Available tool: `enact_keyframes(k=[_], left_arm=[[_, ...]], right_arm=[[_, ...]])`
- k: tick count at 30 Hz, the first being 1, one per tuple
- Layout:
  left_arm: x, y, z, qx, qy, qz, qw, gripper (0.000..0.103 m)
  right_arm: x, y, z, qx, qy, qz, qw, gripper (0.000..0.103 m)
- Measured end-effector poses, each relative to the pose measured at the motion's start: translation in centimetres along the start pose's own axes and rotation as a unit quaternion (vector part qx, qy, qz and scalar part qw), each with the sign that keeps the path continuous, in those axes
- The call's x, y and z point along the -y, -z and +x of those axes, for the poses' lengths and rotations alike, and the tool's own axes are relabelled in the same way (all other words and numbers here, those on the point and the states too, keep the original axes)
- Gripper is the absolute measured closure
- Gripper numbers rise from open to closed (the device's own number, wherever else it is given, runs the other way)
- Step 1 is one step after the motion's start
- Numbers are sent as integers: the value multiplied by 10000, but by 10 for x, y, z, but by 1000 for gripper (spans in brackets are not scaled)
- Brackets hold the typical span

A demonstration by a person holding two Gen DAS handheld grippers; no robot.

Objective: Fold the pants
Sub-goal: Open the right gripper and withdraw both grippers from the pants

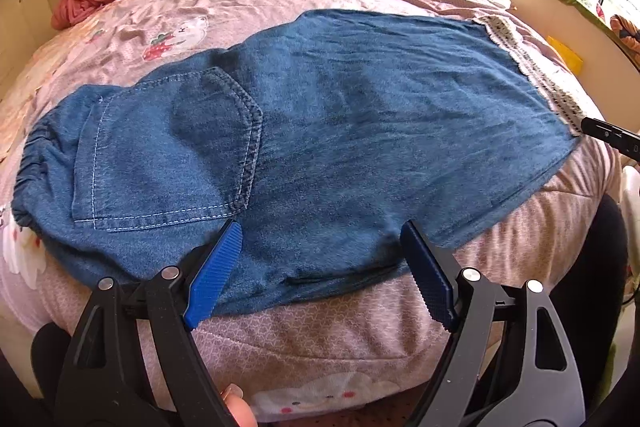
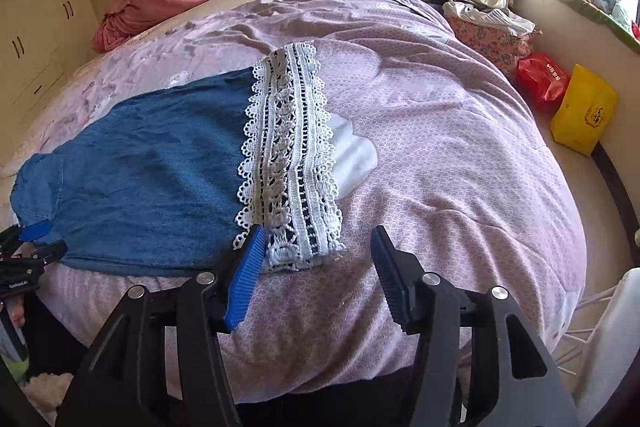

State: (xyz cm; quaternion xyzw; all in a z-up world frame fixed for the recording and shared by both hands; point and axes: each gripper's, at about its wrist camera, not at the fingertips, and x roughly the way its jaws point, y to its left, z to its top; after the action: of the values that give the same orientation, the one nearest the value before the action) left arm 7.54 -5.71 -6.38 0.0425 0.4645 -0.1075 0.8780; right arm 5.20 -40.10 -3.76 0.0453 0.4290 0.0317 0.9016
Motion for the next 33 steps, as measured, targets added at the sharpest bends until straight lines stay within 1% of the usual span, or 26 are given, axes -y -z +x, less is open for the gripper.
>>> enact_keyframes(k=[2,10,14,26,33], left_arm=[[3,-2,-5,20,64,3,10000,29],[28,-18,-25,265,238,298,9989,28],[41,-29,-30,317,360,409,9980,25],[83,-78,-33,567,556,949,9923,21],[100,-101,-27,640,626,1100,9899,18]], right_arm=[[-1,0,-9,108,-51,7,9999,45],[-8,-6,-41,501,-174,26,9986,38],[-9,-9,-53,659,-209,71,9976,33],[-4,-10,-61,845,-251,233,9958,24],[-1,-15,-65,942,-265,271,9948,21]])
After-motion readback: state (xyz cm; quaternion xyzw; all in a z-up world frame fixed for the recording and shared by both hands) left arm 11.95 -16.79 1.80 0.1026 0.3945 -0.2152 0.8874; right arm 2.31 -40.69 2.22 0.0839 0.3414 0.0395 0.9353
